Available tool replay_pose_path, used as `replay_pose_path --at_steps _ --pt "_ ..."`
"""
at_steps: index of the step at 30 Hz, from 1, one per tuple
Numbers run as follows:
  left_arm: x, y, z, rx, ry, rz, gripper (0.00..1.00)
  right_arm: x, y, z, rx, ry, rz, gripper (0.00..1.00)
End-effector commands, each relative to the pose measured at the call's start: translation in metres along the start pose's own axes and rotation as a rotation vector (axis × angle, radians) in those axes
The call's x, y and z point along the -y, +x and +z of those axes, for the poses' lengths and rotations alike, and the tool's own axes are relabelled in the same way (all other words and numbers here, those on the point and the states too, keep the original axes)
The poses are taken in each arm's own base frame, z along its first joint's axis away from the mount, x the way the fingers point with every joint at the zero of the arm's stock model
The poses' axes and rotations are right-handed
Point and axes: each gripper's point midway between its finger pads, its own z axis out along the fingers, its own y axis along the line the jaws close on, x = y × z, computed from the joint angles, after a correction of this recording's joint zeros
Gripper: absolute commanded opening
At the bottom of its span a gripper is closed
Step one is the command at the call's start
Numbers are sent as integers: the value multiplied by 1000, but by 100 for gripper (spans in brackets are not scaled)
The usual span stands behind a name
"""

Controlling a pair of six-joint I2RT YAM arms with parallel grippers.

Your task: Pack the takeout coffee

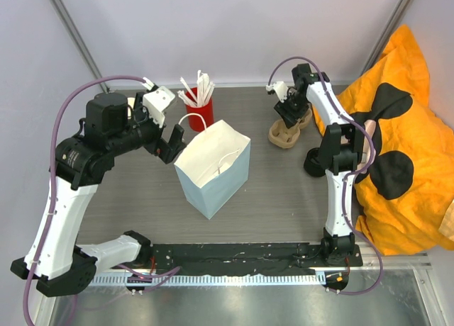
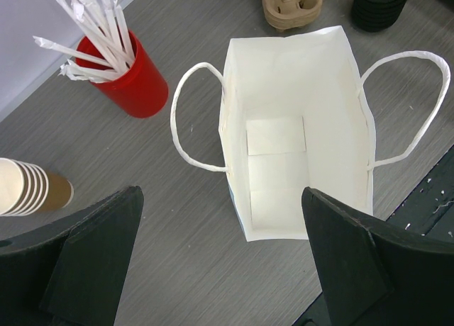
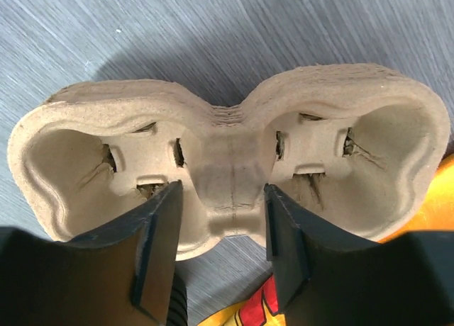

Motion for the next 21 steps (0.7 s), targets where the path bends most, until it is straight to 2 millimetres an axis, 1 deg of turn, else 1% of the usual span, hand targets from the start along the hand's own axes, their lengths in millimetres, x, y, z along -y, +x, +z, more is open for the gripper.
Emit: replay_pose_path --at_steps 1,3,4,9,15,21 --pt "0 -7 0 26 7 -11 100 2 -14 -4 45 12 -2 49" --pt "0 -7 1 25 8 -9 100 2 -14 -6 48 15 -3 45" --pt "0 -7 0 28 6 -9 100 3 -15 -7 51 18 -4 42" --pt "1 -7 0 26 8 -12 100 4 -14 -7 46 26 -4 36" --pt "1 -6 0 25 7 -11 100 5 -15 -10 49 32 1 24" --pt "1 -7 -1 28 8 -11 100 6 -22 -31 73 65 -10 20"
